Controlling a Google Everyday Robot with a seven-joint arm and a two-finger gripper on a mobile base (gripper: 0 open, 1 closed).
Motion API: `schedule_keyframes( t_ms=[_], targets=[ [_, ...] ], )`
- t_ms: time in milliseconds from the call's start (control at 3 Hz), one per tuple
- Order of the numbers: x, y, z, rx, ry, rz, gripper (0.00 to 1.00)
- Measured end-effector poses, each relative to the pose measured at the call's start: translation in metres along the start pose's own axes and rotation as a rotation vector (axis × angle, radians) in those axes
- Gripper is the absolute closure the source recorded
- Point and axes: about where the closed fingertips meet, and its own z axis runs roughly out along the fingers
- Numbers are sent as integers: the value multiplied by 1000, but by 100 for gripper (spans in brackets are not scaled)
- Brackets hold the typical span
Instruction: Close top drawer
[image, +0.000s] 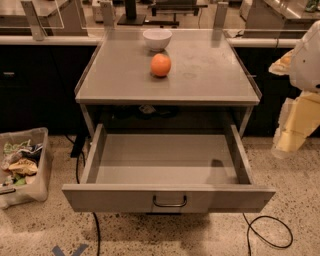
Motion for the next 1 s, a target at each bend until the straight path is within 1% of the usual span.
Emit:
schedule_keyframes(
  t_ms=[333, 667, 1000],
  targets=[
    [0, 0, 0, 0, 0, 0, 0],
    [1, 0, 3, 17, 12, 5, 0],
    [24, 10, 39, -7, -17, 96, 0]
  ],
)
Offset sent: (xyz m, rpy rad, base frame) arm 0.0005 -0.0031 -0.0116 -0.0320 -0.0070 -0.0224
